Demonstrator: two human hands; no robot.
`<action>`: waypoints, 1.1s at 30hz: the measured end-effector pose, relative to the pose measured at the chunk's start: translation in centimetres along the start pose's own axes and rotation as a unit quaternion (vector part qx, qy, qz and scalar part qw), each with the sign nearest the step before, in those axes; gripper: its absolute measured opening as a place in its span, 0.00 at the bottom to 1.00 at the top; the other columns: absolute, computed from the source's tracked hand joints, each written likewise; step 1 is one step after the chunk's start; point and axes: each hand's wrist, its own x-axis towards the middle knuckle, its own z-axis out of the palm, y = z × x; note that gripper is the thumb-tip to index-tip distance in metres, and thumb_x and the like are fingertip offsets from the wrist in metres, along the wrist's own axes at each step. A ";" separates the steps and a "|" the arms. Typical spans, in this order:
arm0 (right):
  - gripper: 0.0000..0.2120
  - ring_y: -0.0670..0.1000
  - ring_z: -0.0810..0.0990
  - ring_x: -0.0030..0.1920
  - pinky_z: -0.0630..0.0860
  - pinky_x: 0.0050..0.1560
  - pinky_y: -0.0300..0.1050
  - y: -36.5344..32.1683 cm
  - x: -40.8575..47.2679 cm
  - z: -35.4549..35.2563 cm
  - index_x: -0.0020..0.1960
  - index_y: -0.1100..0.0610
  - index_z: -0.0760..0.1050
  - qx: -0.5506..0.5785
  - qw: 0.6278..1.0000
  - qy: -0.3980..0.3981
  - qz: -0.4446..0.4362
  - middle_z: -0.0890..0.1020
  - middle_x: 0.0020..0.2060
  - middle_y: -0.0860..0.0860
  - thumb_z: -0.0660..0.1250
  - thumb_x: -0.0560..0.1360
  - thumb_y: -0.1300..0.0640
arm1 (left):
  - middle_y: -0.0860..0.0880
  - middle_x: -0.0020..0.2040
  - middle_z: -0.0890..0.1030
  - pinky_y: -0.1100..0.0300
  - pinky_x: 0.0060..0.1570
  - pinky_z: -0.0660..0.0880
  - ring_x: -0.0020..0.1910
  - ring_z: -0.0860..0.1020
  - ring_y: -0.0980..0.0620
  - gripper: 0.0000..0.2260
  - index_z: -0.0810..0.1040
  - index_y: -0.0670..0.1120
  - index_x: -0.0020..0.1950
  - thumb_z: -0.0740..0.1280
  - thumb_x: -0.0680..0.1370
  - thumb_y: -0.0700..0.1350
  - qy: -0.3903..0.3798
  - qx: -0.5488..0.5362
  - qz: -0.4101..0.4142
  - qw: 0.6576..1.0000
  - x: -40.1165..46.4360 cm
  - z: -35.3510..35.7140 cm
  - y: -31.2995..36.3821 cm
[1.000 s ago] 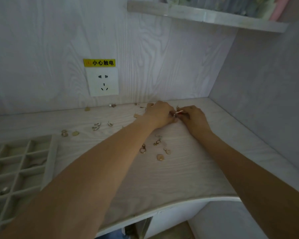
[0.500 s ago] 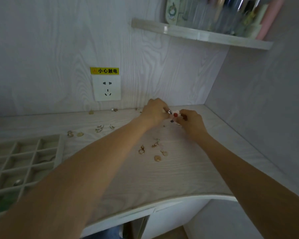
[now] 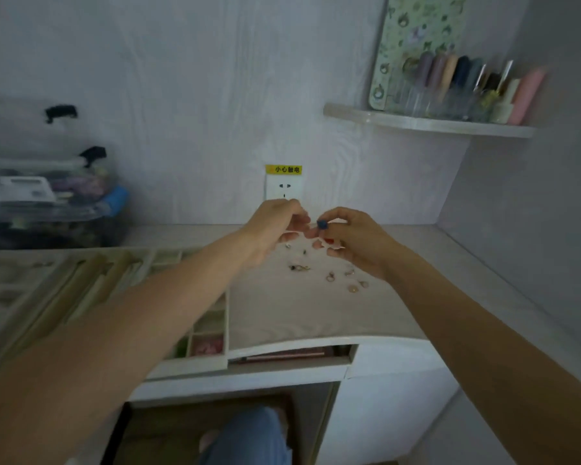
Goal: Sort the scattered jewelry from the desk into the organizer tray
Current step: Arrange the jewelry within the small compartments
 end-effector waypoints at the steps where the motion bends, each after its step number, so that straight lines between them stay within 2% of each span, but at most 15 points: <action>1: 0.07 0.47 0.81 0.34 0.74 0.33 0.37 -0.1 -0.6 1.4 0.49 0.59 0.73 0.022 1.000 -0.012 0.013 0.83 0.41 0.55 0.62 0.76 0.69 | 0.45 0.46 0.81 0.59 0.50 0.74 0.45 0.79 0.52 0.07 0.76 0.41 0.49 0.59 0.78 0.41 0.009 0.001 0.002 1.000 -1.2 -1.2 -0.1; 5: 0.14 0.48 0.78 0.32 0.74 0.30 0.37 0.0 -2.3 6.2 0.56 0.62 0.73 0.096 0.993 -0.049 0.044 0.79 0.39 0.55 0.56 0.76 0.72 | 0.47 0.43 0.81 0.60 0.44 0.72 0.40 0.78 0.53 0.10 0.76 0.43 0.43 0.56 0.78 0.41 -0.013 0.026 -0.001 1.000 -5.7 -5.4 -0.3; 7: 0.12 0.47 0.76 0.32 0.74 0.30 0.37 -0.1 -2.9 8.5 0.55 0.61 0.75 0.101 0.991 -0.070 0.050 0.78 0.37 0.54 0.59 0.76 0.69 | 0.47 0.40 0.81 0.60 0.41 0.70 0.39 0.78 0.52 0.11 0.73 0.43 0.39 0.54 0.78 0.41 -0.028 0.039 0.001 0.999 -7.5 -7.3 -0.4; 10: 0.08 0.46 0.73 0.31 0.71 0.30 0.36 -0.2 -3.0 11.1 0.54 0.60 0.77 0.070 0.990 -0.119 0.035 0.78 0.34 0.50 0.65 0.76 0.63 | 0.49 0.36 0.81 0.58 0.42 0.69 0.38 0.77 0.51 0.13 0.73 0.44 0.38 0.53 0.79 0.41 -0.041 0.065 0.009 0.997 -9.2 -9.7 -0.7; 15: 0.02 0.44 0.68 0.29 0.66 0.27 0.33 -0.5 -2.3 14.3 0.46 0.58 0.77 0.020 0.991 -0.131 0.004 0.77 0.34 0.49 0.66 0.76 0.62 | 0.47 0.43 0.80 0.59 0.44 0.71 0.40 0.77 0.52 0.12 0.75 0.45 0.43 0.54 0.81 0.43 -0.055 0.171 0.020 0.983 -10.7 -13.5 -1.0; 19: 0.04 0.43 0.68 0.28 0.63 0.24 0.32 -0.3 -1.3 15.3 0.43 0.58 0.74 0.005 0.990 -0.142 0.027 0.74 0.34 0.51 0.66 0.76 0.62 | 0.47 0.42 0.81 0.64 0.43 0.77 0.37 0.79 0.56 0.06 0.78 0.42 0.52 0.62 0.79 0.38 -0.008 0.212 0.053 0.976 -11.0 -15.5 -1.6; 22: 0.03 0.43 0.71 0.28 0.64 0.24 0.32 0.0 -1.1 15.5 0.43 0.59 0.74 -0.023 0.989 -0.145 0.025 0.77 0.28 0.50 0.67 0.75 0.63 | 0.44 0.45 0.83 0.62 0.47 0.79 0.41 0.82 0.53 0.09 0.80 0.41 0.55 0.68 0.75 0.36 -0.015 0.239 0.070 0.968 -11.0 -16.5 -2.4; 25: 0.01 0.42 0.77 0.29 0.67 0.25 0.30 0.7 -1.2 15.1 0.45 0.60 0.77 -0.026 0.992 -0.123 0.025 0.81 0.32 0.52 0.68 0.74 0.64 | 0.45 0.46 0.84 0.63 0.49 0.79 0.46 0.83 0.52 0.11 0.80 0.41 0.55 0.69 0.73 0.34 -0.008 0.187 0.063 0.980 -11.1 -16.6 -3.4; 30: 0.04 0.43 0.78 0.32 0.69 0.27 0.29 1.7 -1.4 14.2 0.48 0.62 0.79 -0.026 0.994 -0.098 0.049 0.82 0.37 0.54 0.69 0.73 0.64 | 0.43 0.49 0.84 0.65 0.50 0.79 0.50 0.82 0.51 0.10 0.80 0.38 0.55 0.63 0.77 0.33 -0.039 -0.020 -0.023 0.999 -11.3 -15.5 -4.2; 33: 0.06 0.42 0.73 0.29 0.65 0.25 0.30 2.2 -1.8 13.7 0.48 0.64 0.79 -0.055 0.994 -0.073 0.055 0.81 0.36 0.53 0.70 0.72 0.64 | 0.45 0.49 0.83 0.66 0.49 0.78 0.50 0.82 0.52 0.09 0.80 0.39 0.54 0.63 0.77 0.33 -0.041 0.005 -0.018 0.999 -11.2 -14.7 -4.7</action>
